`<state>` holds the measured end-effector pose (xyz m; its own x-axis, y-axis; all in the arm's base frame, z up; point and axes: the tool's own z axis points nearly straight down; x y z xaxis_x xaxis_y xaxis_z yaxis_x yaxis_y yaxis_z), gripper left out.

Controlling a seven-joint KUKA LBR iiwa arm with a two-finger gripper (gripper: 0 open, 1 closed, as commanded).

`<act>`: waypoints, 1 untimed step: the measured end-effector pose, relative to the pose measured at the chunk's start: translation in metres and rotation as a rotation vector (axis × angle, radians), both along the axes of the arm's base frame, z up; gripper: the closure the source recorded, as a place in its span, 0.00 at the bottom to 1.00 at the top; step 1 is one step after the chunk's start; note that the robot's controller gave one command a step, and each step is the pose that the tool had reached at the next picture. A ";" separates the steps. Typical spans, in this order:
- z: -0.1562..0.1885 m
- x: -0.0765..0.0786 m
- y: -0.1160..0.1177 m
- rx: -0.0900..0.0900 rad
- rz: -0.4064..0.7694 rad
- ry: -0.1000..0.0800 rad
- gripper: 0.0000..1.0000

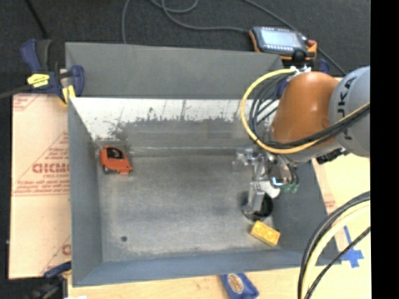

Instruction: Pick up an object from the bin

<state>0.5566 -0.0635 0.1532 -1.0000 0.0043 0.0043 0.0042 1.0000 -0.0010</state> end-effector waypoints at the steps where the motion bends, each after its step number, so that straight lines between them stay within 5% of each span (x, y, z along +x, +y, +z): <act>1: 0.004 0.002 0.000 -0.001 0.001 -0.008 0.00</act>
Offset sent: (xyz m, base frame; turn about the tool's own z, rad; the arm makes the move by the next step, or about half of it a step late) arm -0.0542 -0.0403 -0.0233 -0.2111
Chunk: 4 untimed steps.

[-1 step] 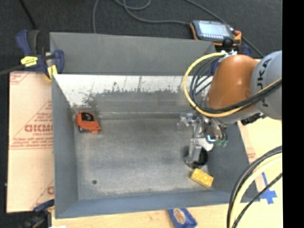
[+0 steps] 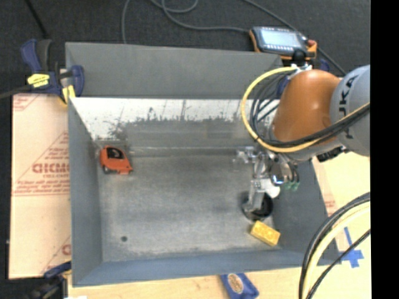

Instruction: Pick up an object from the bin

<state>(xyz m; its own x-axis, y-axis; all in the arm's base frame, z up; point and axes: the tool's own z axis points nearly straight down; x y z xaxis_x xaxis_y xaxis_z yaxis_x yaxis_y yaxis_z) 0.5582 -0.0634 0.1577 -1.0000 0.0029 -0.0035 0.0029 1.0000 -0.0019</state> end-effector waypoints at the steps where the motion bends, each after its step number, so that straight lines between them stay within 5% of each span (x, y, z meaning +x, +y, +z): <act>1: -0.007 -0.015 -0.009 0.001 0.075 -0.004 0.00; 2: -0.080 0.014 -0.040 0.001 0.174 -0.003 1.00; 3: -0.080 0.014 -0.040 0.000 0.174 -0.002 1.00; 4: -0.028 0.002 -0.039 0.002 0.172 0.007 1.00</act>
Offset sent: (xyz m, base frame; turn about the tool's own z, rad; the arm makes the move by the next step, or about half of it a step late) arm 0.0117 -0.0398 -0.0823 -0.1740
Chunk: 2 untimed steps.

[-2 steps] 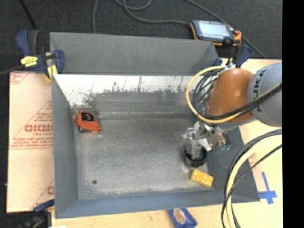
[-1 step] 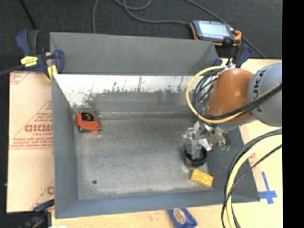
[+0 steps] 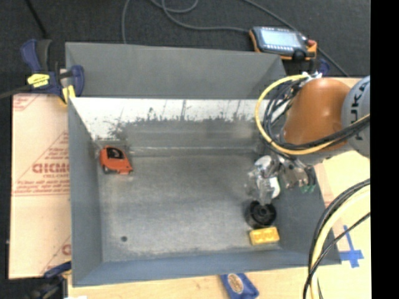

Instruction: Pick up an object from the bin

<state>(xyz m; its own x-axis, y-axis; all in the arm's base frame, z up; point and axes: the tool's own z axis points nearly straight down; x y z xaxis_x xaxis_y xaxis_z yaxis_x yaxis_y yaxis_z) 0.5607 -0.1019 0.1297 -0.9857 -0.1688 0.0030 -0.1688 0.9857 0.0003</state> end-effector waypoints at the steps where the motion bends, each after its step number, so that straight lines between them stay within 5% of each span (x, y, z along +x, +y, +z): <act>1: 0.111 0.045 -0.012 0.000 -0.066 -0.012 0.00; 2: 0.109 0.044 -0.012 0.001 -0.067 -0.008 0.00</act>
Offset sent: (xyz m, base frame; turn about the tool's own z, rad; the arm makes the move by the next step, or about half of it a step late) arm 0.0000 0.0000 0.0000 0.0000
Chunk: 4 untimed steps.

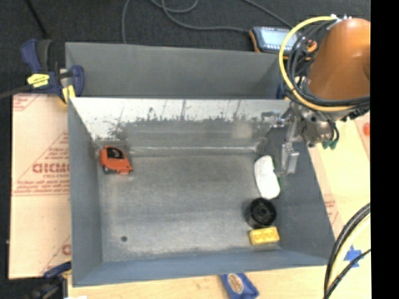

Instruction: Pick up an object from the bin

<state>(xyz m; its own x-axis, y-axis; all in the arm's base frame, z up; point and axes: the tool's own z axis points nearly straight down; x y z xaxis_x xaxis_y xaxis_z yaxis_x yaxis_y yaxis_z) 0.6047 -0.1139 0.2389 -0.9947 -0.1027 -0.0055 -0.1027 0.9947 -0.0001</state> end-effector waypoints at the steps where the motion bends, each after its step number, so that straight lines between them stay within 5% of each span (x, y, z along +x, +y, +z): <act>1: -0.029 0.000 -0.004 -0.003 0.056 -0.005 0.00; 2: -0.068 -0.008 -0.002 -0.001 0.040 0.000 0.00; 3: -0.098 0.001 -0.001 -0.003 0.115 0.001 0.00; 4: -0.106 -0.030 -0.009 -0.001 0.133 0.002 0.00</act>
Offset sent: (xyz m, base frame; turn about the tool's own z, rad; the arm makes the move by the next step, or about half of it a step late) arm -0.0117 0.0009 -0.0772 -0.0294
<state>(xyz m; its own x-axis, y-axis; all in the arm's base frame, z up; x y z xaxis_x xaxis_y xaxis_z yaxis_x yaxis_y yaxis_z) 0.5747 -0.1229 0.1329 -0.9722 -0.2342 -0.0038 -0.2342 0.9722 -0.0009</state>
